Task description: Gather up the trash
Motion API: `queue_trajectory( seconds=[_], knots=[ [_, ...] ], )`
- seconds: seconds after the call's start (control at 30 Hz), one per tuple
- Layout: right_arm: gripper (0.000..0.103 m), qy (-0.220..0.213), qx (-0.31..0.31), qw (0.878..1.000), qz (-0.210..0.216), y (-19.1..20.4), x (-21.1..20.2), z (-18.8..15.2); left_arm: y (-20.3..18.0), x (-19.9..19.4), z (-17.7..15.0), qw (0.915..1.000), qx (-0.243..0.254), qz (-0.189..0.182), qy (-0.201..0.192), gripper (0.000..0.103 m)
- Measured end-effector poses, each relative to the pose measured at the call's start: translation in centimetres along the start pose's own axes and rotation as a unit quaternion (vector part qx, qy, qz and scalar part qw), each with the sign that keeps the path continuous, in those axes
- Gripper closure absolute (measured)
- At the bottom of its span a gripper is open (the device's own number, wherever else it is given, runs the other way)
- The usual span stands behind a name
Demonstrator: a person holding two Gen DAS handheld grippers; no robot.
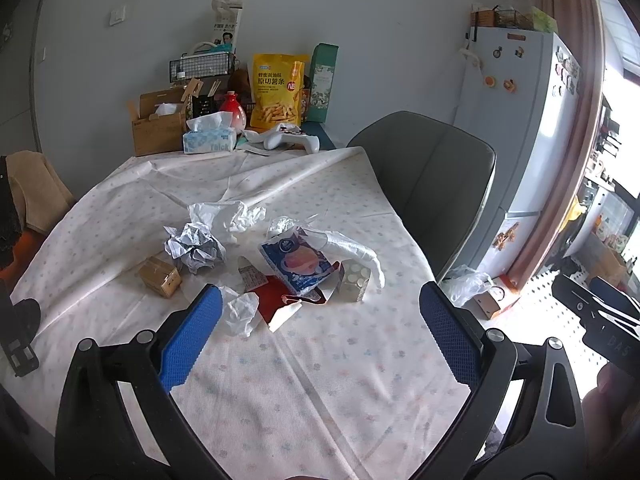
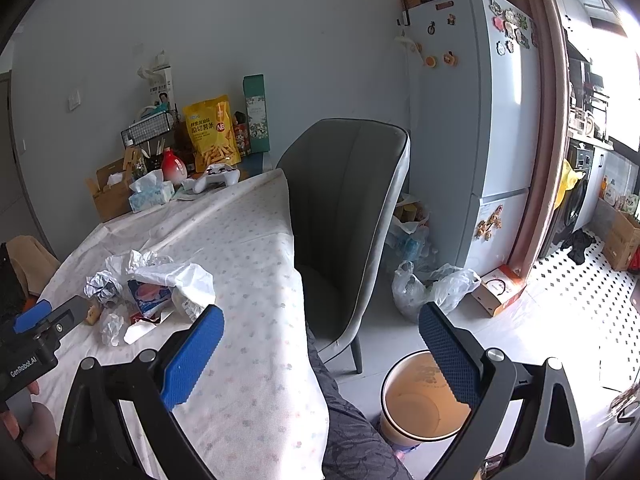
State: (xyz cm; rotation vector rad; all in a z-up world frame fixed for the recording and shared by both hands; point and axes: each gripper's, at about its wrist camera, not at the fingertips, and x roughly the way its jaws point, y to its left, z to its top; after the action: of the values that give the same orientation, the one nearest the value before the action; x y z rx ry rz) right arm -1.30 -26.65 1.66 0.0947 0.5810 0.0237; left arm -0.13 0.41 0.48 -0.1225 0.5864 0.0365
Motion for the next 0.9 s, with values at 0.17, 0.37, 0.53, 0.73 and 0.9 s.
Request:
queue_trajectory(
  seconds=[0.17, 0.37, 0.53, 0.73, 0.9],
  knots=[
    [0.007, 0.000, 0.000, 1.000, 0.001, 0.0, 0.0, 0.0, -0.3, 0.0, 0.0, 1.0000, 0.000, -0.001, 0.000, 0.005],
    [0.007, 0.002, -0.001, 1.000, 0.000, 0.1, 0.0, -0.1, -0.4, 0.0, 0.1, 1.0000, -0.003, -0.001, 0.000, 0.005],
    [0.007, 0.006, -0.005, 1.000, 0.003, 0.4, 0.3, -0.1, 0.5, -0.2, 0.2, 0.9999, -0.010, -0.002, -0.003, 0.005],
    [0.007, 0.007, -0.021, 1.000, 0.023, 1.6, 1.2, 0.4, 2.9, -0.3, 0.7, 0.9995, -0.030, 0.007, -0.005, 0.005],
    [0.008, 0.011, -0.042, 0.998, 0.051, 3.3, 2.1, 0.8, 5.3, -0.4, 1.1, 0.9987, -0.048, 0.018, -0.010, 0.005]
  ],
)
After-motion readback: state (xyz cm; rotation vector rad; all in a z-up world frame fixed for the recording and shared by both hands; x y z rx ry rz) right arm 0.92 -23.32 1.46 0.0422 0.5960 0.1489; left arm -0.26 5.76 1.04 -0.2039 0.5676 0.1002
